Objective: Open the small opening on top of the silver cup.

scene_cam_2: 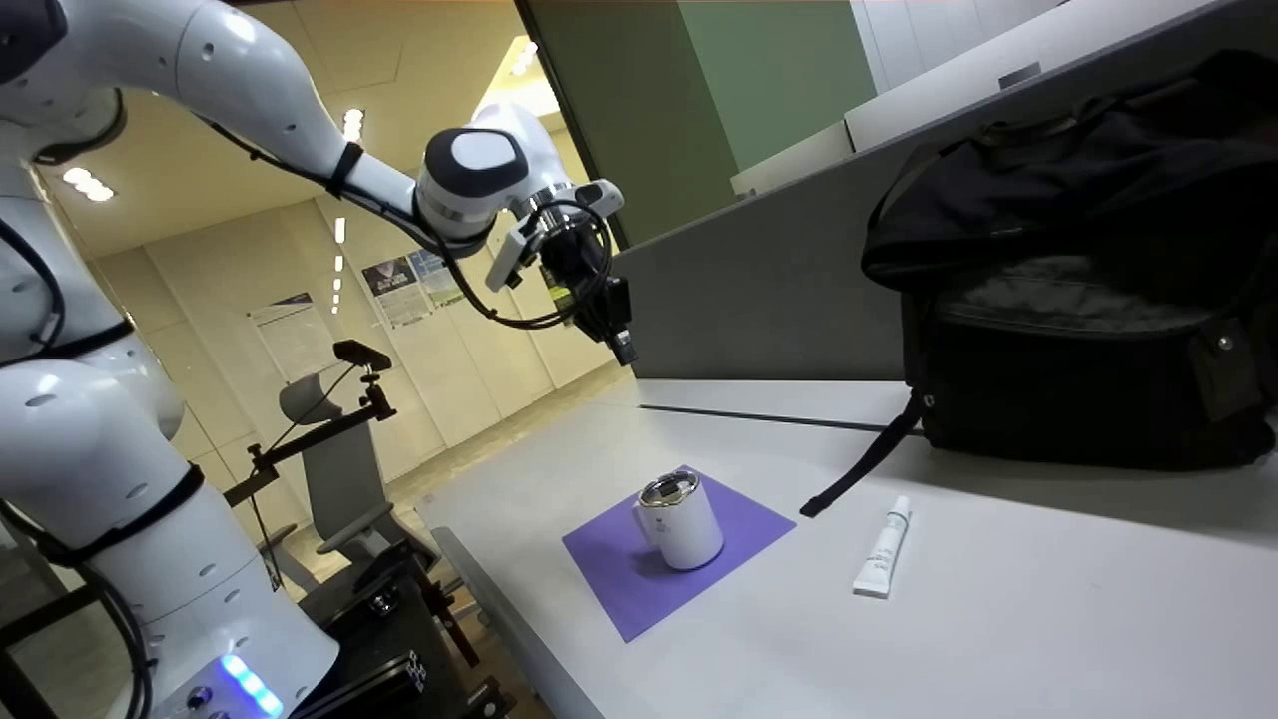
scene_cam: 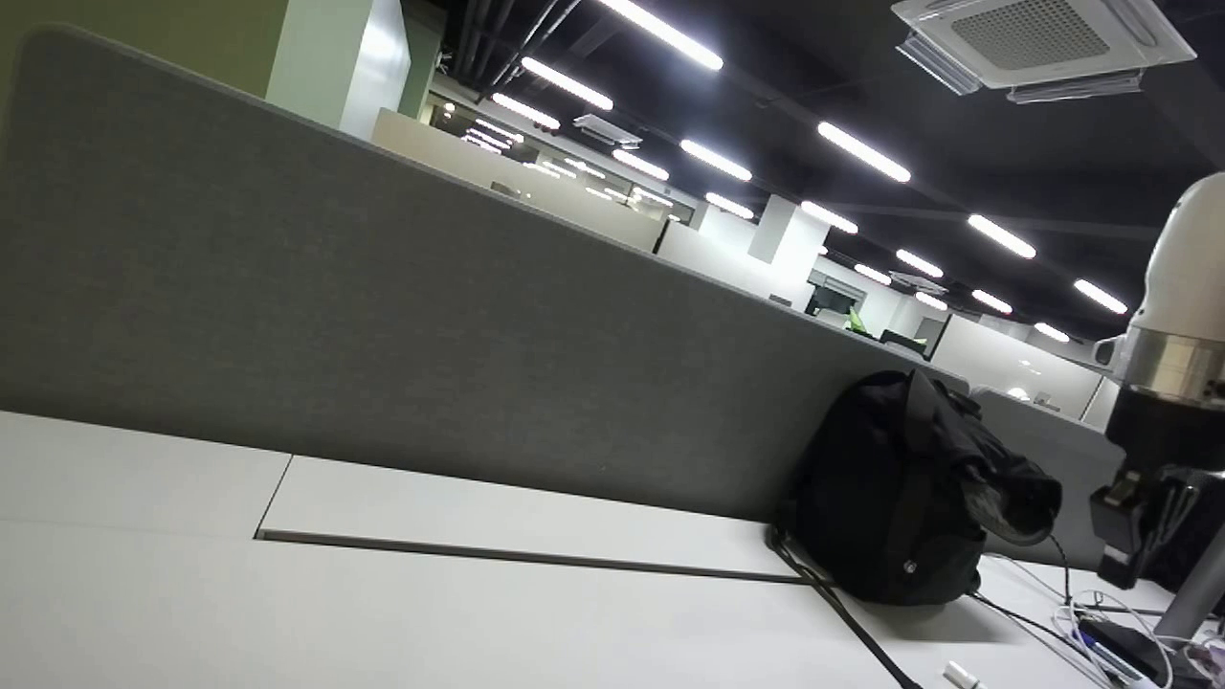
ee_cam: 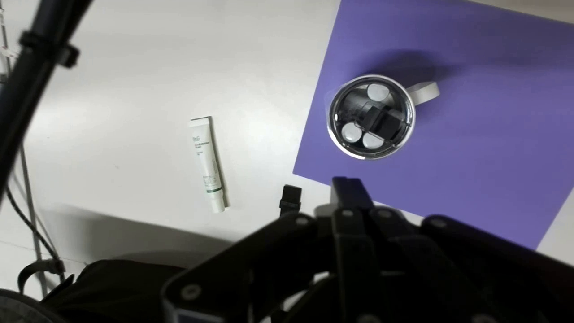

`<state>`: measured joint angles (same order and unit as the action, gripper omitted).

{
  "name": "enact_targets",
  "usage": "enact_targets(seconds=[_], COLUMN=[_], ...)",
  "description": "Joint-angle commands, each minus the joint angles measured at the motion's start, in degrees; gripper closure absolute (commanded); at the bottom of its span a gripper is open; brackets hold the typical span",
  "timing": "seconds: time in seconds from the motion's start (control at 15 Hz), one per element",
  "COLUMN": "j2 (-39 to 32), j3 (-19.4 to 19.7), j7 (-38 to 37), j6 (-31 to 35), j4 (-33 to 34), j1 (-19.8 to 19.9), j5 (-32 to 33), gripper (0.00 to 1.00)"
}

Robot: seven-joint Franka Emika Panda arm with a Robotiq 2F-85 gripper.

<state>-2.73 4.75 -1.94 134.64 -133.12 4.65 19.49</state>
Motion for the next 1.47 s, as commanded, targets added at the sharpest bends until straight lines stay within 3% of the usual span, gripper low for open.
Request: enact_targets(seconds=[0.0, 0.27, 0.87, 1.4], j2=[-4.9, -11.3, -20.7, -21.8], j3=[0.2, -0.2, -2.7, -3.8], j7=[-1.1, 2.3, 9.7, 12.5], j6=[7.0, 15.4, 24.7, 24.8], j4=[-1.8, -3.3, -3.2, -3.1], j1=[0.1, 0.7, 3.7, 6.1], j5=[-3.4, -10.9, -20.3, -21.7], gripper=[1.00, 1.00, 1.00, 1.00])
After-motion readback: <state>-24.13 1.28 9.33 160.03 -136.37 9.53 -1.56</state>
